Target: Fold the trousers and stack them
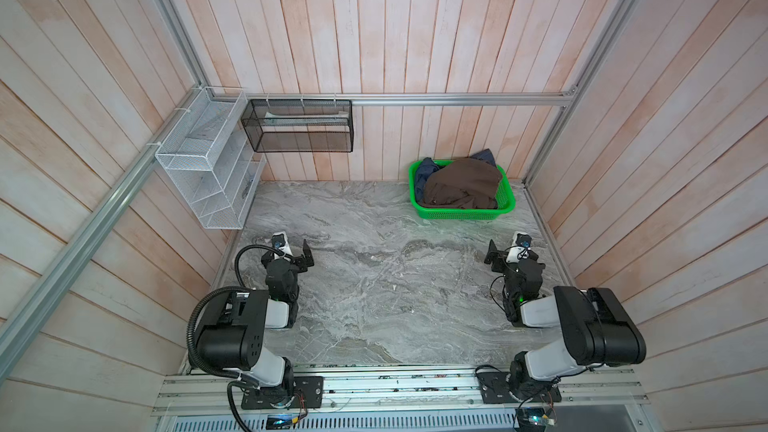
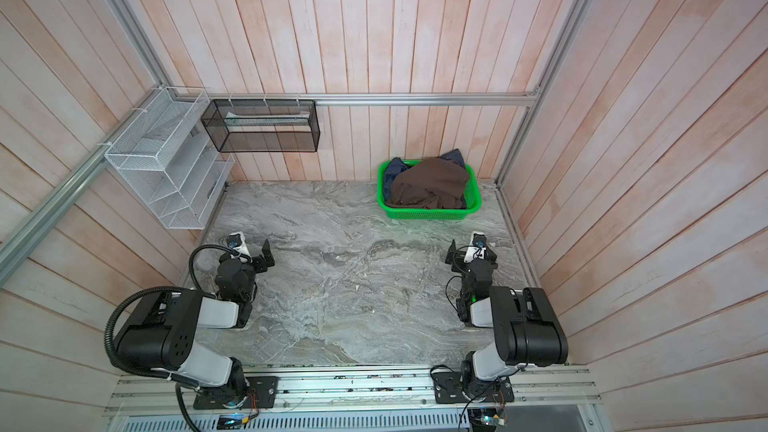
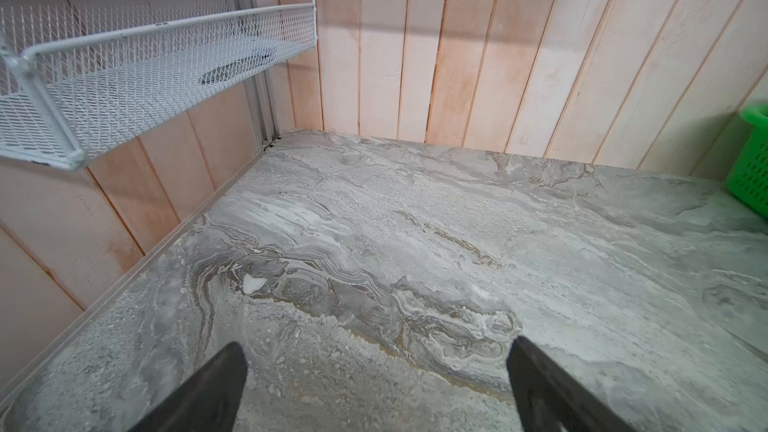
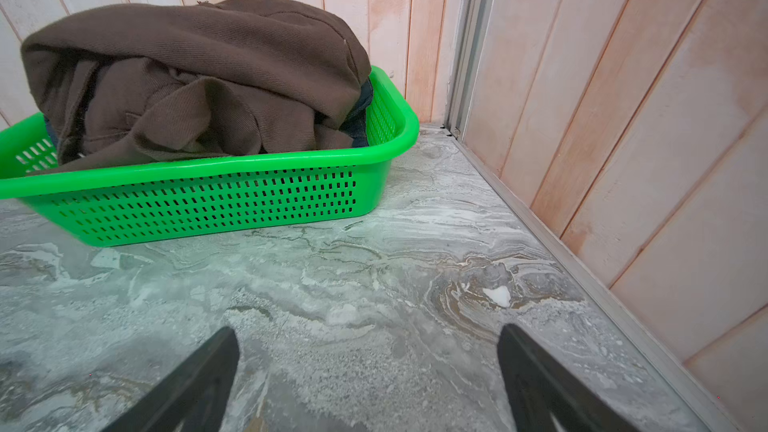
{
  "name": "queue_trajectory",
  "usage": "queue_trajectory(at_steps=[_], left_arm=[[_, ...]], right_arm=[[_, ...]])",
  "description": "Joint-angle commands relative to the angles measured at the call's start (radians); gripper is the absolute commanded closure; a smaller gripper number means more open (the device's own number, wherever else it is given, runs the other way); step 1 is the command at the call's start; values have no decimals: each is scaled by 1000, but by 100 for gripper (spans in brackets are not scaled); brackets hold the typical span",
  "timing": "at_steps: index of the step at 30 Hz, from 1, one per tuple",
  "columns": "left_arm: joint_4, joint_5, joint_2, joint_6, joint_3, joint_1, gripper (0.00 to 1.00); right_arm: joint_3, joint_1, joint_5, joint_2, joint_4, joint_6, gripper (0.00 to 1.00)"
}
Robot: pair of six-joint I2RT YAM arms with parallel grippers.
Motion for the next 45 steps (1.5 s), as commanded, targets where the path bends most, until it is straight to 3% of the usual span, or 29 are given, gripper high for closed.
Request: queue_trajectory(at_steps=[1, 23, 26, 28, 30, 33, 37, 40, 45], left_arm=[[38, -12, -8, -13, -4, 3, 0], [37, -9, -9, -13, -4, 5, 0], [45, -20, -32, -3, -5, 1, 0], [-211, -42, -170, -3, 67, -11, 2], [-425, -67, -293, -13, 142, -27, 5], [-667, -95, -435, -89, 238, -71, 9], [-1016, 25, -482, -271, 397, -95, 14], [-1157, 87, -450, -329, 454, -152, 15], [-1285, 189, -374, -403, 506, -236, 11]], right_arm=[[16, -5, -9, -7, -11, -9, 2], [18, -20, -40, -8, -12, -4, 2], [4, -15, 10, -31, 36, 3, 8], [68, 0, 100, -161, -186, 23, 10], [212, -3, 206, -276, -521, 204, 12], [428, -4, 144, -337, -843, 313, 20], [721, 3, 44, -246, -1178, 404, 22], [937, 11, -18, -123, -1367, 424, 22], [1210, 55, -93, 71, -1539, 362, 17]])
